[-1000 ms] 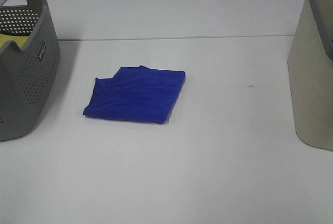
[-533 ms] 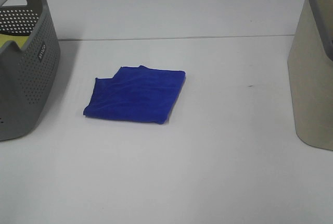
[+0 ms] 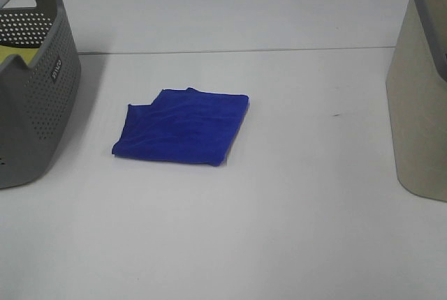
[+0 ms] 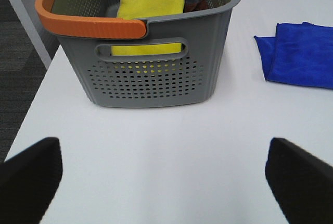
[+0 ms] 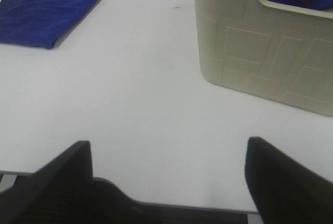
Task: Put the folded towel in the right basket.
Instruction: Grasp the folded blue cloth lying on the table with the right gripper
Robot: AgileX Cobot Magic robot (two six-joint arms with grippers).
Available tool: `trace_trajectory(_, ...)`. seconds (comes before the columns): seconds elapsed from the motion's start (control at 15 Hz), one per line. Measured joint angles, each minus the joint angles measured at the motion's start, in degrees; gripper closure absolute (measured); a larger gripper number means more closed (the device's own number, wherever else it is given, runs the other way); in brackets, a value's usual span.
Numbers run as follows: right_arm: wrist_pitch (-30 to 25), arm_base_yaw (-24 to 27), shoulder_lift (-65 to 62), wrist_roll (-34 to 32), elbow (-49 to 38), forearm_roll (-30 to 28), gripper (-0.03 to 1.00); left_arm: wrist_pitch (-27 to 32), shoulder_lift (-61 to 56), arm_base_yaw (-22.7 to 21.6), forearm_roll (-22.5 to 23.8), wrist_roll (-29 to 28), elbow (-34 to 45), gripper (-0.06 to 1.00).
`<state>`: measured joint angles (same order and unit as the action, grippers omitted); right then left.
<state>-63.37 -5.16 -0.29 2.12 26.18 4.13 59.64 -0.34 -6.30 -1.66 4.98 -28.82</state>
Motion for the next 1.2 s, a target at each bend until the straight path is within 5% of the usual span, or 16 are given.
trace_trajectory(1.2, 0.0, 0.0, 0.0, 0.0, 0.0, 0.0, 0.13, 0.0, 0.0, 0.0, 0.0, 0.0, 0.0, -0.04)
